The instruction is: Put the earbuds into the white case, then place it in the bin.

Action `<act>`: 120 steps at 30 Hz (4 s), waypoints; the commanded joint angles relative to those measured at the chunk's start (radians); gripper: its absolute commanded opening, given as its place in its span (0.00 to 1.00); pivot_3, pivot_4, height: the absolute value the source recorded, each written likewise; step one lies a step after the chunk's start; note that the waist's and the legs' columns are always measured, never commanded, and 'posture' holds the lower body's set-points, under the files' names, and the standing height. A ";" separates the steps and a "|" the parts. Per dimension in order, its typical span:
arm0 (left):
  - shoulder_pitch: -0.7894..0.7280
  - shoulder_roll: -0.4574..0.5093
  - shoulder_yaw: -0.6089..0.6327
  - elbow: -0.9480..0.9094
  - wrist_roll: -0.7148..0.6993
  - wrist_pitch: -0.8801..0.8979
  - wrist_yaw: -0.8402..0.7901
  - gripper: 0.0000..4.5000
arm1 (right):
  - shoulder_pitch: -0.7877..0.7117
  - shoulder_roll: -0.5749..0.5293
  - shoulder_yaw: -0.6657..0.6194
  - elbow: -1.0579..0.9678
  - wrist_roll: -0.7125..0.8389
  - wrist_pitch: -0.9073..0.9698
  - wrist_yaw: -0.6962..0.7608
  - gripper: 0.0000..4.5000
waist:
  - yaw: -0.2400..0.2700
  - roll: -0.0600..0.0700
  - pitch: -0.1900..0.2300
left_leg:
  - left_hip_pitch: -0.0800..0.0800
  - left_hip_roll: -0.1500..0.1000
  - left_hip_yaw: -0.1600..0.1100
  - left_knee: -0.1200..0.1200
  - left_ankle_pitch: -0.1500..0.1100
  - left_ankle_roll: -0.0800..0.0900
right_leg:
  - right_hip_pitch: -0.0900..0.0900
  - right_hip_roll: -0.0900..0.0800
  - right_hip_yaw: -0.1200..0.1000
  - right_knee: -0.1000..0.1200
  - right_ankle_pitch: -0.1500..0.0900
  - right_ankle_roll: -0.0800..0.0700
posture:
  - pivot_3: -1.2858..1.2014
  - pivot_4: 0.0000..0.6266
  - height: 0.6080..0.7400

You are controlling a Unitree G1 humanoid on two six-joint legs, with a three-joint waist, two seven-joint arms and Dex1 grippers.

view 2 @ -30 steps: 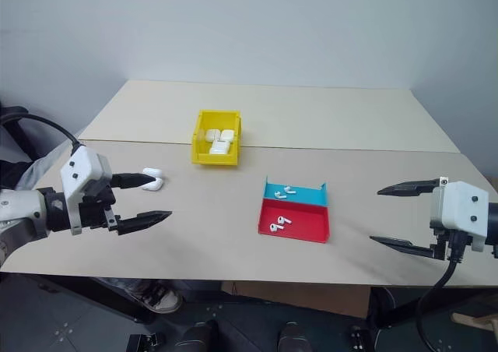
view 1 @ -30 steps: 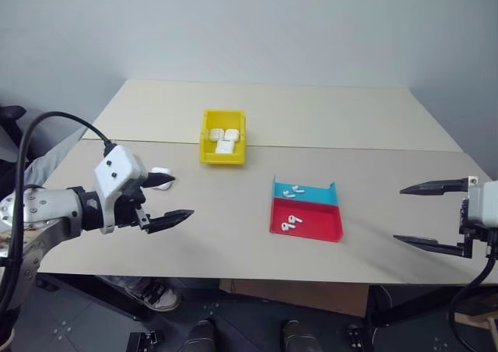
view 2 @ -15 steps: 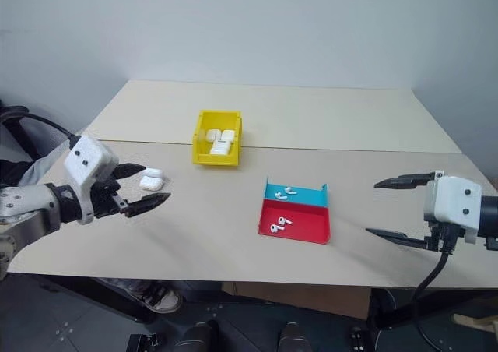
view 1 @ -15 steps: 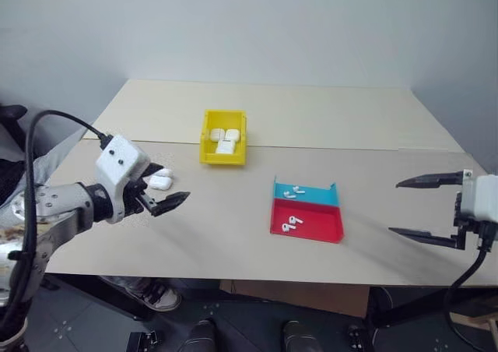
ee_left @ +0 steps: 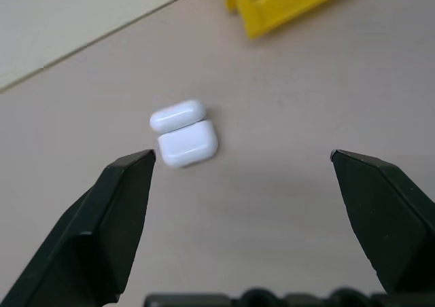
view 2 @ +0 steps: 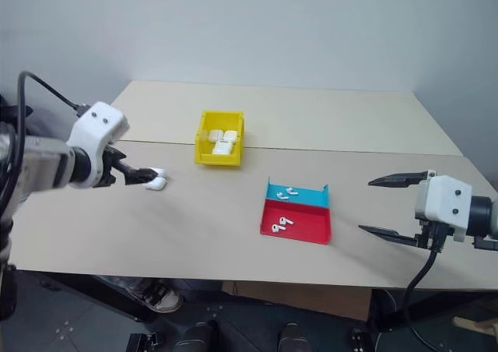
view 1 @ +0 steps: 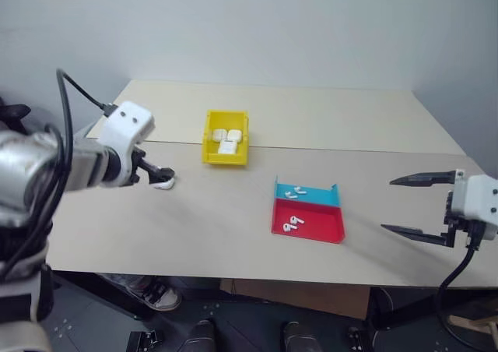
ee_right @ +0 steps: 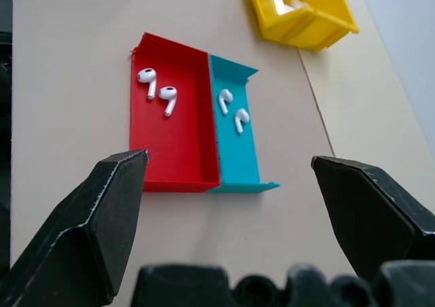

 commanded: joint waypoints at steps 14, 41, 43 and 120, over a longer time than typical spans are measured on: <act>-0.379 -0.251 -0.333 0.940 0.383 -0.336 -0.240 1.00 | -0.006 -0.019 0.004 -0.014 0.010 0.022 -0.025 1.00 | 0.010 -0.003 0.002 | -0.002 -0.001 0.000 -0.009 0.000 0.000 | -0.005 0.000 0.000 0.007 0.000 0.001 | 0.52 0.24 1.00; -0.451 -0.439 -0.182 1.430 0.703 -0.661 -0.366 1.00 | 0.033 -0.016 -0.009 -0.035 -0.009 0.056 -0.076 1.00 | 0.027 -0.007 0.004 | -0.002 -0.001 0.000 -0.001 0.000 0.000 | -0.004 0.000 0.000 0.014 0.000 0.002 | 0.52 0.24 1.00; -0.445 -0.447 -0.168 1.436 0.713 -0.671 -0.353 1.00 | 0.037 -0.016 -0.012 -0.038 -0.010 0.059 -0.079 1.00 | 0.027 -0.007 0.004 | -0.002 -0.001 0.000 -0.001 0.000 0.000 | -0.004 0.000 0.000 0.014 0.000 0.002 | 0.52 0.24 1.00; 0.726 -0.777 0.156 0.043 0.227 -1.827 -0.782 0.61 | -0.343 -0.158 0.350 -0.292 -0.020 0.384 -0.095 1.00 | 0.001 -0.002 0.001 | 0.003 0.000 0.002 0.000 0.001 0.000 | 0.001 0.000 0.002 0.014 0.000 0.002 | 0.52 0.24 1.00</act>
